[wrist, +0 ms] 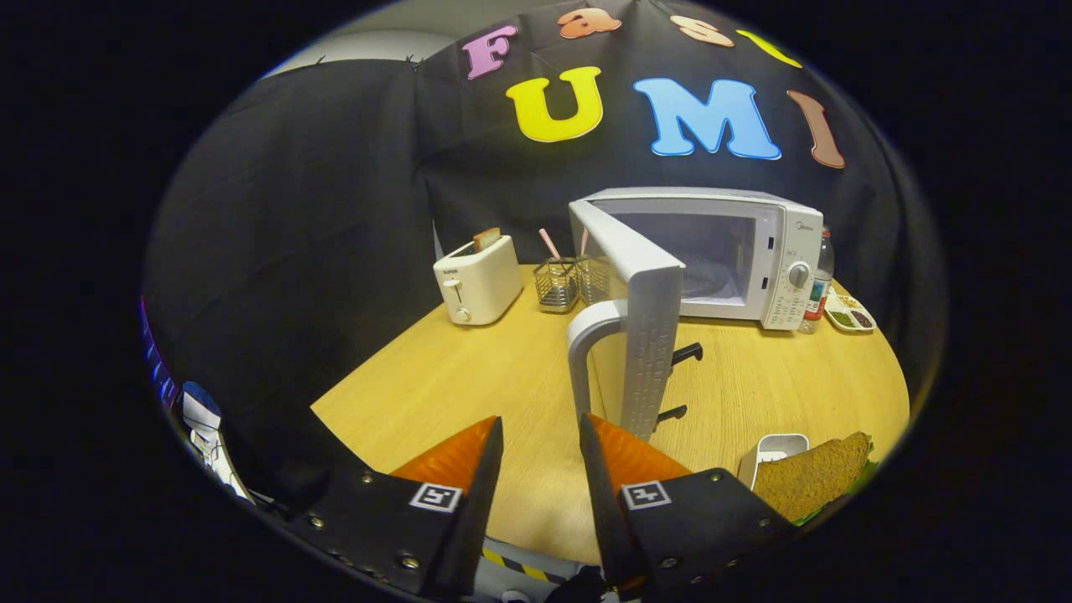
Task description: Open the microwave, put the food inside, and close the microwave door.
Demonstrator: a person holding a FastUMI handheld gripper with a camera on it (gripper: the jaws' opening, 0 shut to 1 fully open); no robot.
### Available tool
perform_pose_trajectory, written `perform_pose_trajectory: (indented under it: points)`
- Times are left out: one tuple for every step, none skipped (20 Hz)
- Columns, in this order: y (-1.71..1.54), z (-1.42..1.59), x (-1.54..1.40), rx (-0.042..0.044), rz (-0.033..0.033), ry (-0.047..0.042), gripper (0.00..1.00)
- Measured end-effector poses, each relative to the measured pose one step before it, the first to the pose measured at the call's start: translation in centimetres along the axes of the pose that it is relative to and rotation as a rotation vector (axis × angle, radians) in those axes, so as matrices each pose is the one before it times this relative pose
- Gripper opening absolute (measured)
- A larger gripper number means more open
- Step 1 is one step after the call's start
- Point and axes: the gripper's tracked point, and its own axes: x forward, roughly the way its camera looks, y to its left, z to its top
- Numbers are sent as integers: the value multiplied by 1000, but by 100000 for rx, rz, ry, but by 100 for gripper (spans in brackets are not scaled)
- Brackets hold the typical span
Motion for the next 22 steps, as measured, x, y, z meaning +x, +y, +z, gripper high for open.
perform_pose_trajectory:
  points:
    - [127,799,-901,396,1431,-2353,64]
    - [-157,842,-970,176,337,-2366,84]
    - [-315,821,-1001,304,500,-2014,93]
    - [-365,645,-902,361,108,-1478,99]
    - [-656,468,-981,351,-257,-716,99]
    - [-822,487,-854,632,-426,-417,99]
    - [-874,351,-694,953,-351,-95,99]
    - [-1063,345,-681,1259,-500,-91,99]
    - [-1181,365,-563,1046,-885,-623,99]
    - [-1350,351,-613,733,-1467,-191,99]
    - [-1361,181,-499,890,-1624,-124,99]
    - [-1366,240,-362,1252,-1455,-33,99]
    - [-1276,-22,-285,1843,-1019,528,99]
    - [-1342,138,-226,2688,-1001,494,99]
    - [-1227,53,-168,3018,-878,889,99]
    - [-1372,261,-210,3307,-1458,-15,99]
    - [-1247,144,-203,3252,-1355,-59,99]
    - [-1187,190,-97,3195,-1207,1,98]
    - [-1113,77,-17,3172,-1045,302,97]
    - [-994,35,-23,3216,-1103,428,97]
    - [-1070,-135,-24,2747,-1287,1138,97]
    - [-1275,-197,49,2229,-1456,1474,97]
